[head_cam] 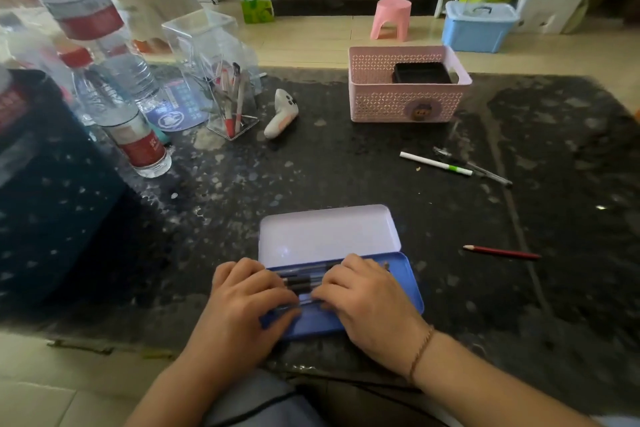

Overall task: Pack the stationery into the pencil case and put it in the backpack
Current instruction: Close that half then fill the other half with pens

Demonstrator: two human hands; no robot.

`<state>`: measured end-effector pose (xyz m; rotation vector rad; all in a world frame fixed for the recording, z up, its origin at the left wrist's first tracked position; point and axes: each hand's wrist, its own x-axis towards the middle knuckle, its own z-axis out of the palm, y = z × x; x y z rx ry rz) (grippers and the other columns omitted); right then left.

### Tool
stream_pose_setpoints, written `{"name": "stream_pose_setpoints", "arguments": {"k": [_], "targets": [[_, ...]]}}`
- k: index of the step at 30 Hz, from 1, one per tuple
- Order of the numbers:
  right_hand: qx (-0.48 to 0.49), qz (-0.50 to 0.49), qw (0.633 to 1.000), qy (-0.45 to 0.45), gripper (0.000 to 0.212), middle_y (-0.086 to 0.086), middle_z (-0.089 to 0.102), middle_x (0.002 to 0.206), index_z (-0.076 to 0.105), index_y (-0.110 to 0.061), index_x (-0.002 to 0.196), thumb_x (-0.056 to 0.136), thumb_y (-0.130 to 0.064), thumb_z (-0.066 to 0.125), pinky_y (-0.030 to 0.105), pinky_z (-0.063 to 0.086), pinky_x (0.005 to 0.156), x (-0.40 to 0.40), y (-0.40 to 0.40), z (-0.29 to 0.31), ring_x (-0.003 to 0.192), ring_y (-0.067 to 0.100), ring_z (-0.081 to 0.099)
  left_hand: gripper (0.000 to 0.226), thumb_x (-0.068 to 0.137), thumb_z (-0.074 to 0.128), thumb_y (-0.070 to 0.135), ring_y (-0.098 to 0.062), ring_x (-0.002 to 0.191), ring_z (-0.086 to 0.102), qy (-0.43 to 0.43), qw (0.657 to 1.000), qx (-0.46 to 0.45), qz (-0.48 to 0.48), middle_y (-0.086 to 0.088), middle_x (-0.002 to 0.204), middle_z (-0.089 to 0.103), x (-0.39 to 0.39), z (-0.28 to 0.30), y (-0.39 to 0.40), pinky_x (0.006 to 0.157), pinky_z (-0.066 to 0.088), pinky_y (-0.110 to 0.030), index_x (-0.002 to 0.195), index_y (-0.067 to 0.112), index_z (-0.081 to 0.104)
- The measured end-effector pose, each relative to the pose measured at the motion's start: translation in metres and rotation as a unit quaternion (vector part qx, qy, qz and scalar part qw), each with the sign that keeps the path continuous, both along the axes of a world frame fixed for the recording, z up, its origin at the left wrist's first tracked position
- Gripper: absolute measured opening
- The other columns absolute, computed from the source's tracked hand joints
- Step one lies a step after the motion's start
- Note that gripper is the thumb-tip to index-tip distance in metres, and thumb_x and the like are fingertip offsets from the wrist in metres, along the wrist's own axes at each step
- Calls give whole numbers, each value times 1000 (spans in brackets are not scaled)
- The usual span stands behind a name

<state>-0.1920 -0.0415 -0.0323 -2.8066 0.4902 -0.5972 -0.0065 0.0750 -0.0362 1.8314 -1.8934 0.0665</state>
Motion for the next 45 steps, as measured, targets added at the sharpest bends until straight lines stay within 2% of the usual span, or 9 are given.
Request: {"name": "stream_pose_setpoints", "arguments": {"k": [13, 17, 20, 24, 29, 34, 37, 41, 45], "targets": [[24, -73, 996, 55, 14, -14, 62, 85, 65, -31, 83, 80, -43, 60, 29, 46, 67, -41, -25, 19, 81, 8, 52, 27, 84, 55, 59, -6, 85, 51, 33, 998, -30, 35, 25, 85, 59, 10, -1, 0, 76, 36, -34, 74, 36, 67], [46, -115, 992, -20, 19, -11, 65, 86, 67, -27, 87, 83, -44, 62, 29, 44, 71, -57, -69, 31, 81, 11, 56, 34, 88, 56, 53, -3, 82, 51, 38, 994, -105, -2, 19, 81, 65, 14, -2, -2, 72, 40, -33, 66, 30, 70], [32, -285, 955, -74, 13, 0, 69, 93, 70, -21, 93, 81, -20, 67, 35, 49, 81, -78, -155, 20, 89, 24, 61, 35, 88, 58, 50, -1, 83, 53, 70, 989, -128, 8, 15, 81, 66, 15, -2, -2, 73, 42, -32, 66, 26, 72], [54, -483, 872, 62, 33, 11, 59, 120, 63, -15, 117, 85, -20, 63, 39, 43, 93, -110, -238, -1, 110, 36, 50, 32, 87, 60, 46, -2, 83, 55, 81, 988, -130, 28, 14, 80, 66, 13, -2, -3, 74, 43, -34, 67, 24, 72], [53, -527, 846, 54, 13, 7, 65, 106, 68, -21, 95, 88, -29, 61, 38, 44, 83, -121, -237, -7, 103, 31, 49, 21, 82, 67, 35, -9, 79, 58, 100, 987, -125, 29, 14, 81, 64, 11, 0, -1, 71, 45, -38, 68, 20, 71], [13, -398, 880, -260, 25, 11, 66, 96, 64, -12, 91, 87, -36, 60, 29, 39, 79, -111, -181, 32, 96, 29, 54, 19, 82, 69, 25, -20, 73, 59, 130, 979, -156, 25, 6, 79, 64, -1, 30, -3, 67, 47, -41, 69, 12, 71], [27, -235, 884, -403, 8, -7, 61, 100, 59, -29, 100, 92, -27, 60, 29, 47, 79, -83, -114, 64, 91, 24, 62, 17, 86, 66, 24, -20, 75, 60, 178, 969, -172, 22, 5, 81, 65, -16, 52, -9, 69, 48, -37, 76, 11, 70], [41, -37, 977, -205, 19, -5, 66, 88, 66, -18, 103, 92, -30, 58, 26, 51, 65, -32, -27, 66, 74, 9, 62, 20, 88, 64, 44, -9, 77, 66, 311, 940, -140, 29, 11, 83, 67, -29, 62, -7, 73, 50, -18, 99, 28, 66], [8, -1, 996, -90, 17, 0, 62, 93, 62, -19, 106, 92, -28, 56, 30, 53, 62, 0, 13, 32, 76, 14, 61, 7, 82, 77, 31, -1, 74, 66, 246, 968, -59, 8, 17, 79, 68, -23, 48, 0, 69, 48, -11, 86, 27, 72]]}}
